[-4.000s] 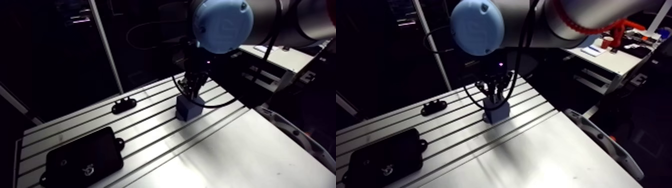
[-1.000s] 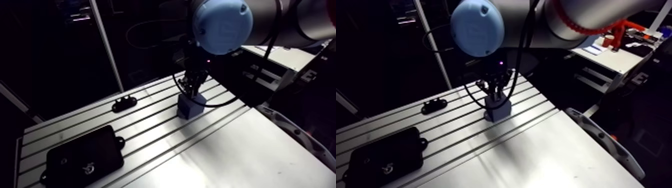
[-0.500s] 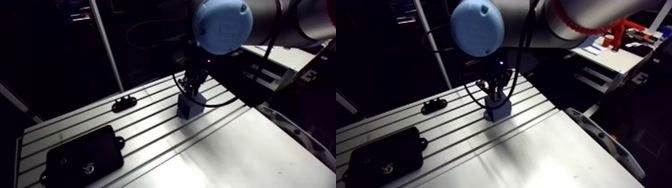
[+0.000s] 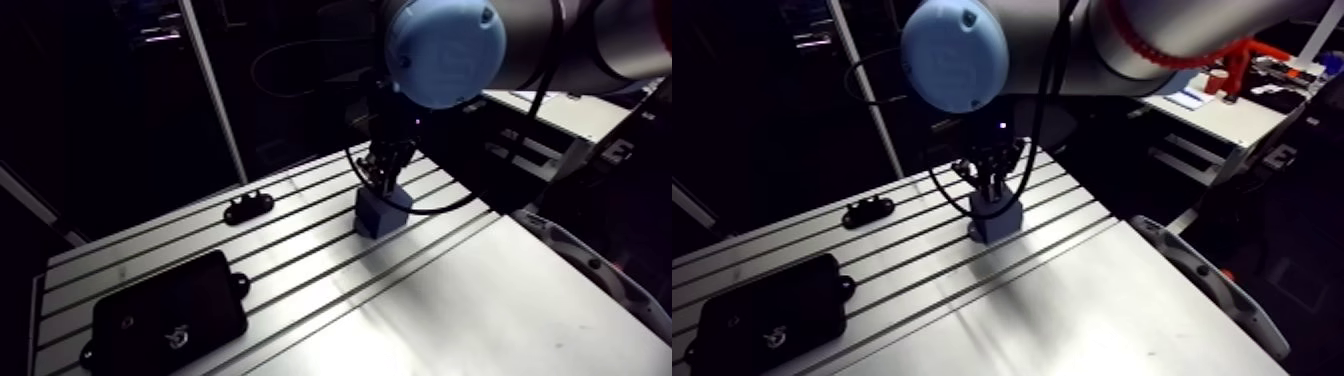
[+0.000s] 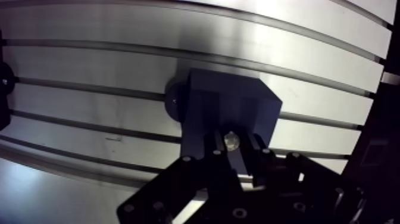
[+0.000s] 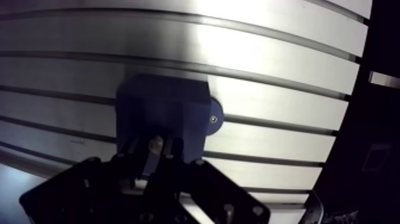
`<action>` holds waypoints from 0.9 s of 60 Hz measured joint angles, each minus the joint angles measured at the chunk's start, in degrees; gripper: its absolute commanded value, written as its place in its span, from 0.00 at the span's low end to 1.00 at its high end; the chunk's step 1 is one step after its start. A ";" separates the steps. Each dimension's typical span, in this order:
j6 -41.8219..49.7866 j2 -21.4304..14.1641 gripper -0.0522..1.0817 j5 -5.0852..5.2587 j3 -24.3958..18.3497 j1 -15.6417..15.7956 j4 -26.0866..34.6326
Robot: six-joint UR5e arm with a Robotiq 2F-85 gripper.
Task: Pick up the M10 bolt and insert it into the hex recess until seated.
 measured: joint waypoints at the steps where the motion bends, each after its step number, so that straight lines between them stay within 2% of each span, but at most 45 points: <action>1: -0.06 0.00 0.67 0.01 -0.01 0.00 0.00; 30: -2.19 -0.01 0.68 0.08 -0.28 0.00 0.12; 54: -7.50 -0.08 0.68 0.28 -0.33 0.14 0.51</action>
